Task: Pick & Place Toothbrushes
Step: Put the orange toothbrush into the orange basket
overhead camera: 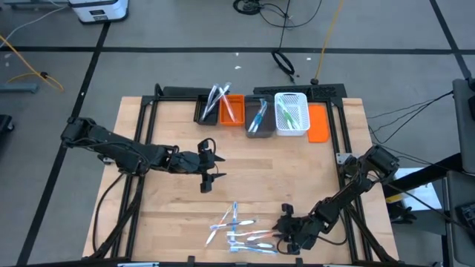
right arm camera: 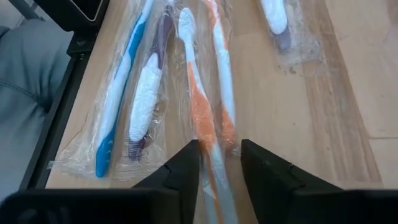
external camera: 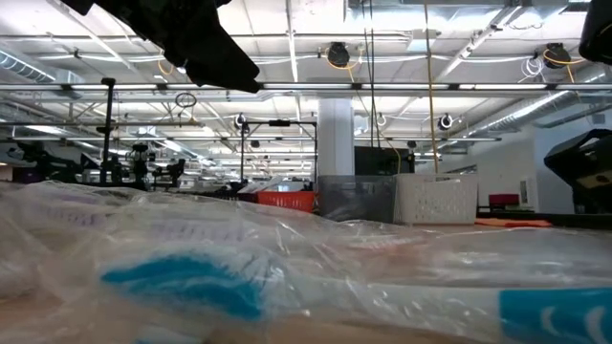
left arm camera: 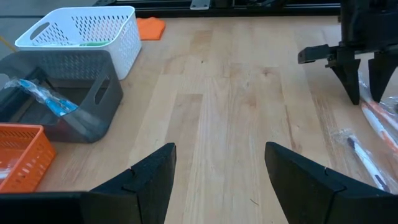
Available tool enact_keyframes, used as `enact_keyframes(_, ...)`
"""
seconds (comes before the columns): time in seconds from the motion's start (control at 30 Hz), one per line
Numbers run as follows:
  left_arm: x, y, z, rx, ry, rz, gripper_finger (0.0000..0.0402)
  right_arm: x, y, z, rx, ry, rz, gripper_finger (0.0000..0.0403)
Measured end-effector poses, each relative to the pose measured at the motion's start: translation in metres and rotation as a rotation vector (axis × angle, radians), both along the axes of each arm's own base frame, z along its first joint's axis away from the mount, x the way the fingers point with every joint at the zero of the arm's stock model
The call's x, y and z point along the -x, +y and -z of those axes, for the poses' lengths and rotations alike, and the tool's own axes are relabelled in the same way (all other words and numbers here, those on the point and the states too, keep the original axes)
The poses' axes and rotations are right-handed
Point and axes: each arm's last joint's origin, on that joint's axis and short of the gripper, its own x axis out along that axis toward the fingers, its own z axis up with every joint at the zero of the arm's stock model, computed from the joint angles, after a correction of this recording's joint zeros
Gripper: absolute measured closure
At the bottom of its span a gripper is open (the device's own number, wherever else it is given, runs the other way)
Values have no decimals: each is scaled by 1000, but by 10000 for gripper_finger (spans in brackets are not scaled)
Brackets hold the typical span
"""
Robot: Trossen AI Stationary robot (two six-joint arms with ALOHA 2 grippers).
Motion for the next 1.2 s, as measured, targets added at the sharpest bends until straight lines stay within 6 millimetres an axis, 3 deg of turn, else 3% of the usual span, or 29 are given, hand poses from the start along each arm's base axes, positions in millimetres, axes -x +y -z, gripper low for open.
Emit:
enact_keyframes(0.27, 0, 0, 0, 0, 0, 0, 156, 2, -2, 1, -2, 51, -1, 386)
enact_keyframes(0.5, 0, 0, 0, 1, 0, 0, 156, 5, -2, -10, -1, 43, -47, 388)
enact_keyframes(1.2, 0, 0, 0, 1, 0, -1, 156, 10, -14, -77, 189, -275, -74, 388)
